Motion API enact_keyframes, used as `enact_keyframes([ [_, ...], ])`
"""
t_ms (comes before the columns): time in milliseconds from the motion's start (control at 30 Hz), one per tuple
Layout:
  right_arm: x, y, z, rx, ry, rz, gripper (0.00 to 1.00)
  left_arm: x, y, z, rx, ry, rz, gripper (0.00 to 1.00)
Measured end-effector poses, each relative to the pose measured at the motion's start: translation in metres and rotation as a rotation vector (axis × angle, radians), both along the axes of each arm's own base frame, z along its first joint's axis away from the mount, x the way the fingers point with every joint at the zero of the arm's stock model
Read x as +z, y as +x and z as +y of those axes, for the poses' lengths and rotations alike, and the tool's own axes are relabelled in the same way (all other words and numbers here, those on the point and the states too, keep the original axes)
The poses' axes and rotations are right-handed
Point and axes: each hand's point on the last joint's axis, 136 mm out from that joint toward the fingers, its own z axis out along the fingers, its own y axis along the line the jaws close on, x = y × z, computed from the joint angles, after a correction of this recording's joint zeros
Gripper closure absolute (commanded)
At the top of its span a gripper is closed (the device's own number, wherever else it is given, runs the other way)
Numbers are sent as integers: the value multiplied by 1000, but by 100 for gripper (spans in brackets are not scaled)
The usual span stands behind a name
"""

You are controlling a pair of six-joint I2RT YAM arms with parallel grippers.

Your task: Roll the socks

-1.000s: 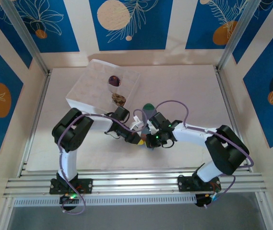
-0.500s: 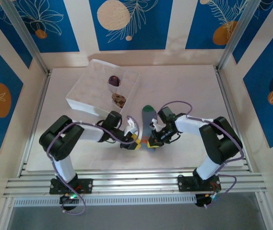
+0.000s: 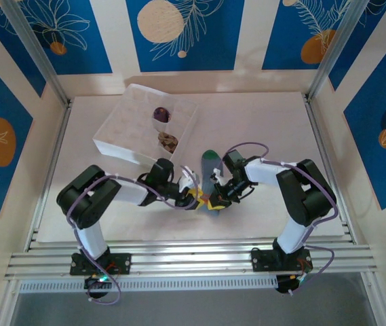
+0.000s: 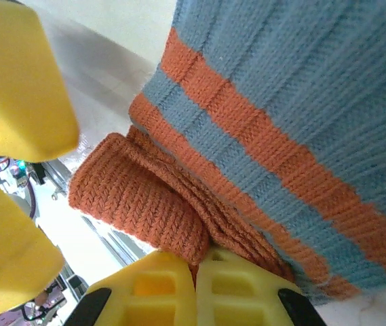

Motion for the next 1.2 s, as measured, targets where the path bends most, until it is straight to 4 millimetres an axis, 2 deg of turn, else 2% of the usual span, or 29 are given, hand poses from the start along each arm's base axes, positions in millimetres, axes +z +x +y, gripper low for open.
enact_keyframes([
  [133, 0, 2, -1, -5, 4, 0, 100, -9, 0, -6, -2, 16, 25, 81],
  [300, 1, 3, -2, -15, 10, 4, 100, -15, 0, -8, -1, 28, 49, 84],
  [367, 1, 4, -3, -19, 13, 6, 97, -15, 0, -7, 4, 30, 59, 90],
  [433, 1, 3, -4, -27, 15, 12, 85, -16, 0, -7, 9, 35, 74, 100],
  [533, 0, 3, -4, -42, 26, 14, 66, -19, 2, -7, 25, 54, 88, 100],
  [700, 6, 5, -2, -63, 67, -38, 57, -26, 9, -6, 85, 97, 163, 100],
  [1100, 6, 15, -11, -109, -2, -143, 56, -37, 19, -9, 187, 132, 353, 100],
  [1200, 5, 17, -15, -118, -34, -171, 67, -38, 19, -9, 194, 135, 367, 100],
])
